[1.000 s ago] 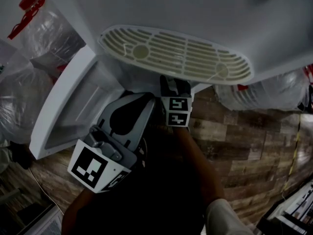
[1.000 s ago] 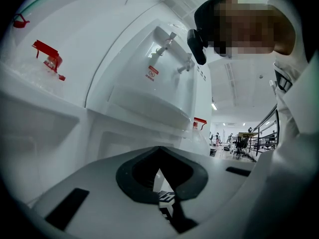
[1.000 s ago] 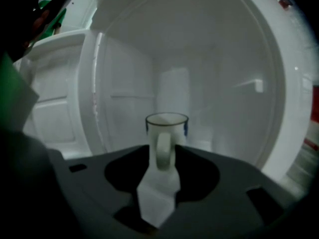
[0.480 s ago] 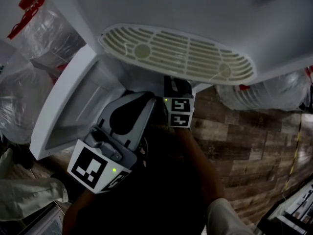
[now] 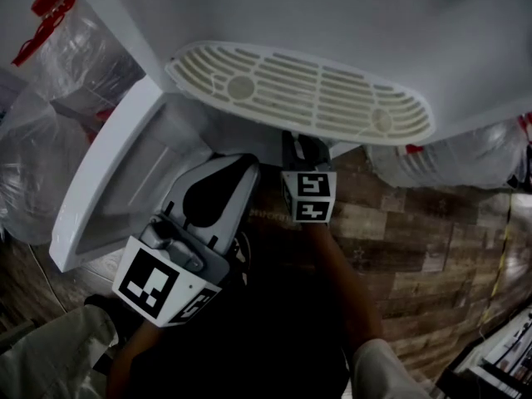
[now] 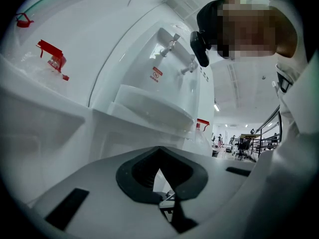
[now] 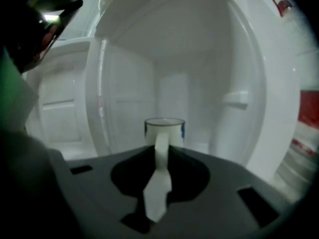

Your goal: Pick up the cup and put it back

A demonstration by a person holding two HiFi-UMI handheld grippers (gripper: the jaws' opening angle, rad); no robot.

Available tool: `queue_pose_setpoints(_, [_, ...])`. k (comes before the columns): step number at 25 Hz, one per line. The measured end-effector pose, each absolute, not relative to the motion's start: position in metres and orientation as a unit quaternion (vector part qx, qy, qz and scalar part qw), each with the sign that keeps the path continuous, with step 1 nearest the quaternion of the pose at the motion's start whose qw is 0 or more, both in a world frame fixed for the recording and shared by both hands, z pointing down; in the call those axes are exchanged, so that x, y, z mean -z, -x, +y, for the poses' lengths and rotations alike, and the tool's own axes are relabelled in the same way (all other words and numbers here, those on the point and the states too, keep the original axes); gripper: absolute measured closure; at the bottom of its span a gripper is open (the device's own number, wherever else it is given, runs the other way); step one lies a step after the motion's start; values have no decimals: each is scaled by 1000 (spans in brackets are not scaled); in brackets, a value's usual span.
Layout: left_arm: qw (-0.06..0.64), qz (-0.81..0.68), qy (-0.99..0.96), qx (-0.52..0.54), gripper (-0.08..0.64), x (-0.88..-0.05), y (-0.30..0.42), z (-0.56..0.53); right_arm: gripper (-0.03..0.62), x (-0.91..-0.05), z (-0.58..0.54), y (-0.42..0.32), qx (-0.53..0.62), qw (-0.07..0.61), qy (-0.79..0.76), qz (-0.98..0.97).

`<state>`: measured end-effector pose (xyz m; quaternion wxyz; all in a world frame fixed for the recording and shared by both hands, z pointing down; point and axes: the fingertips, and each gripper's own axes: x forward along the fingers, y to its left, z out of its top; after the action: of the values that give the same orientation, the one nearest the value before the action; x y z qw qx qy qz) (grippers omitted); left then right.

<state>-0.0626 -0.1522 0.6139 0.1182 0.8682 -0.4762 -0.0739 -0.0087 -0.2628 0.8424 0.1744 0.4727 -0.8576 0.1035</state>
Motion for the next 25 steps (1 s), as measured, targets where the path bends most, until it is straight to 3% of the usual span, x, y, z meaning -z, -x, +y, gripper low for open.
queue_pose_setpoints(13, [120, -478, -866, 79, 552, -613, 62, -155, 520, -836, -244, -6, -114, 169, -454, -867])
queue_pose_setpoints(25, [119, -487, -862, 78, 552, -613, 67, -157, 520, -778, -215, -2, -102, 135, -408, -897])
